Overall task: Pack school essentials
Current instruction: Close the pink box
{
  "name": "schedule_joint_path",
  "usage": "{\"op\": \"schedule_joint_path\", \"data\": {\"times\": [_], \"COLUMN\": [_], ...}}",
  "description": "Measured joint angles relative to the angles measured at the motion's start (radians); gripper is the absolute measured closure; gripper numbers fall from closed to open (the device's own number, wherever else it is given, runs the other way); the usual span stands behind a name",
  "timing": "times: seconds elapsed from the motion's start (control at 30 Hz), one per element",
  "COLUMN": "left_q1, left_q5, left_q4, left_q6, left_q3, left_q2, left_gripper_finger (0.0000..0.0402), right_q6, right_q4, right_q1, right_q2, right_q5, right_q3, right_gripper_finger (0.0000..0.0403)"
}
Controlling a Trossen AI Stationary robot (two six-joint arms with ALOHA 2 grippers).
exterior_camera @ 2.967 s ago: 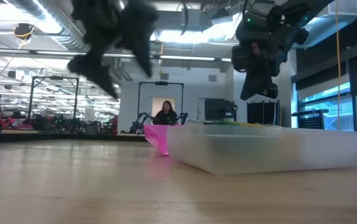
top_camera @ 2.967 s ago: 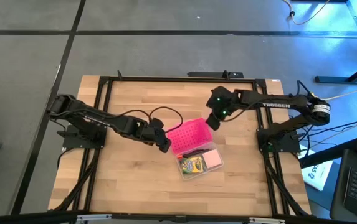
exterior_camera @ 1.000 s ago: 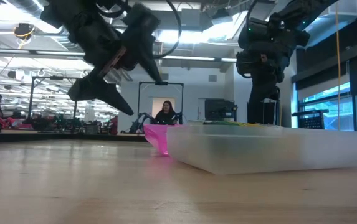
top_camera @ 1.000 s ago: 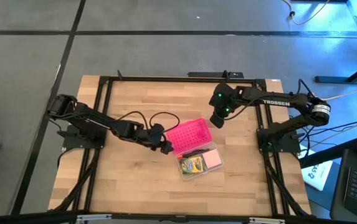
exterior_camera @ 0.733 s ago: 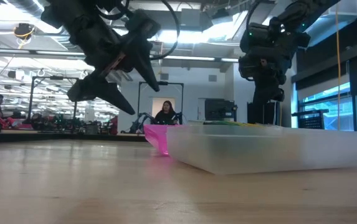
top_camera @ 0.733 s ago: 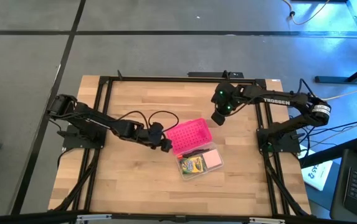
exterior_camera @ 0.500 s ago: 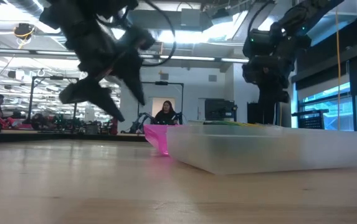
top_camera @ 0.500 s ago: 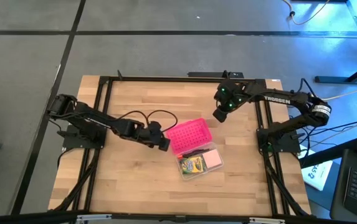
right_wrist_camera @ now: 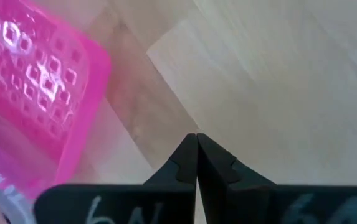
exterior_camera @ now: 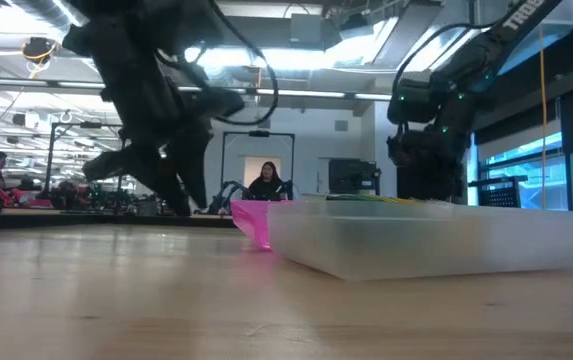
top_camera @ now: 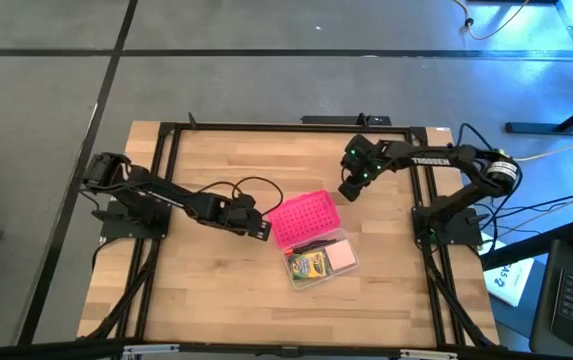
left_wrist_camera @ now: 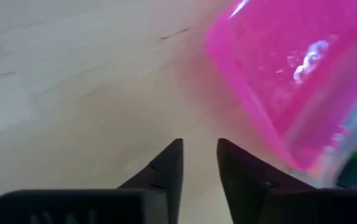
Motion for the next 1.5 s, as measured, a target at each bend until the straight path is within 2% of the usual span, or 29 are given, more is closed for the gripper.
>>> {"op": "schedule_joint_path", "data": {"times": [0.33,0.53,0.9,1.27,1.5], "left_q1": [0.043,0.079,0.109,0.109,0.114], "left_q5": [-0.006,-0.037,-0.033,-0.014,-0.013], "left_q4": [0.061,0.077,0.105,0.252,0.263], "left_q6": [0.087,0.131,0.159,0.183,0.209], "left_q3": [0.0,0.0,-0.002,-0.001,-0.001], "left_q2": [0.084,0.083,0.1,0.175,0.175], "left_gripper_finger": [0.0398,0.0396,0.04,0.0401,0.04], "right_q6": [-0.004,-0.006,-0.005,-0.004,-0.007], "right_q4": [0.084,0.154,0.192,0.222,0.257], "right_q1": [0.0,0.0,0.0,0.007,0.012], "right_q2": [0.096,0.153,0.196,0.2,0.202], "right_q5": [-0.019,-0.091,-0.119,-0.179,-0.291], "right_q3": [0.0,0.0,0.004,0.003,-0.001], "right_gripper_finger": [0.0397,0.0397,0.0397,0.0397,0.0397]}}
